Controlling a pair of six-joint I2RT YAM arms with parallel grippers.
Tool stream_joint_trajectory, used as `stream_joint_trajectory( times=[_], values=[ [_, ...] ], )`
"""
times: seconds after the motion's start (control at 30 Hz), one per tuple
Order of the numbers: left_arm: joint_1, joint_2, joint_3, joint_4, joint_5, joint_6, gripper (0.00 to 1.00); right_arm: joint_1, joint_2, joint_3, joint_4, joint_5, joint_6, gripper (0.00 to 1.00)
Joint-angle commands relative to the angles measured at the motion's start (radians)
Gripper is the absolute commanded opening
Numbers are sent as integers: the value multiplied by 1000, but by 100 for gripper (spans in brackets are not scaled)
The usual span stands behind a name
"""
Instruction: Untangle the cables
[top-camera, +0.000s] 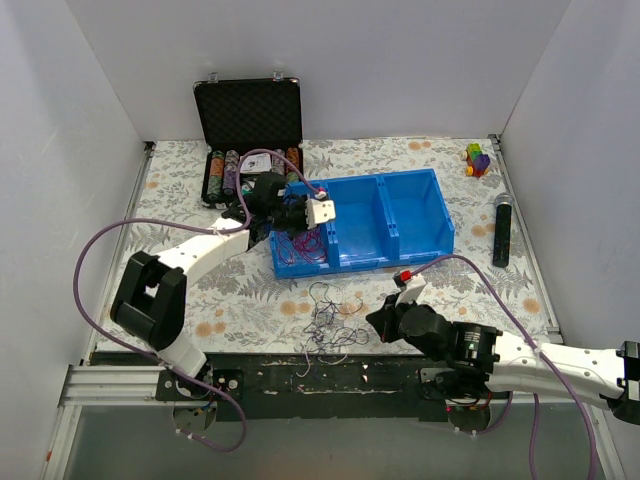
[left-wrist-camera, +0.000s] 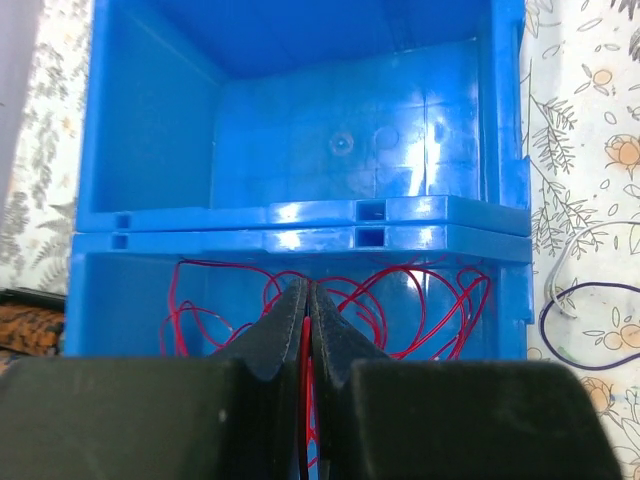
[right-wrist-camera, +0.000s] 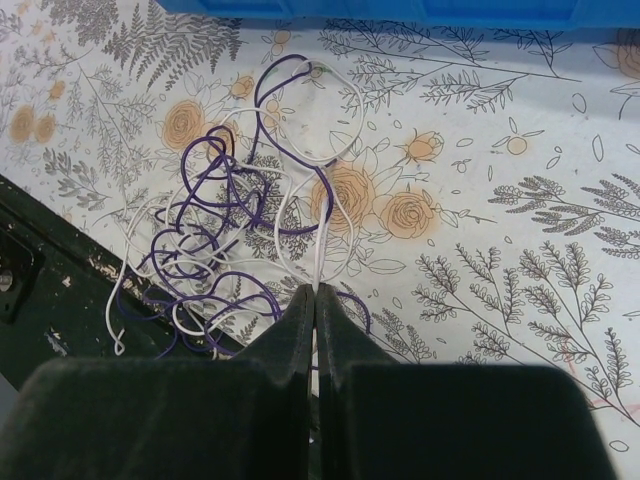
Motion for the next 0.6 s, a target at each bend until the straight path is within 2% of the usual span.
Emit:
stream_joint_trajectory(
  times=[0.0,0.1,0.13,0.17,0.2,0.23,0.27,0.33,0.57],
  values=[
    [-8,41,32,26,-10,-36,0,6,-12,13,-15,41,7,1],
    [-8,58,39,46,-25,-65,0,6,-12,11,-15,42,5,1],
    [-7,58,41,51,-33,-85,3,6,-13,10,-14,42,5,1],
    [-7,64,53,42,-33,-100,16,6,-13,8,-12,42,5,1],
    [-5,67,67,16,-33,-108,36,6,-13,7,-11,42,5,1],
    [-4,76,90,-15,-31,-112,53,6,-10,4,-6,41,7,1],
    [-2,76,105,-29,-31,-126,64,6,-12,-1,-3,38,8,1],
    [2,65,127,-29,-37,-163,79,6,-7,-6,9,33,8,1],
    [7,-43,150,-35,-45,-234,84,6,13,13,10,34,-8,1]
  ],
)
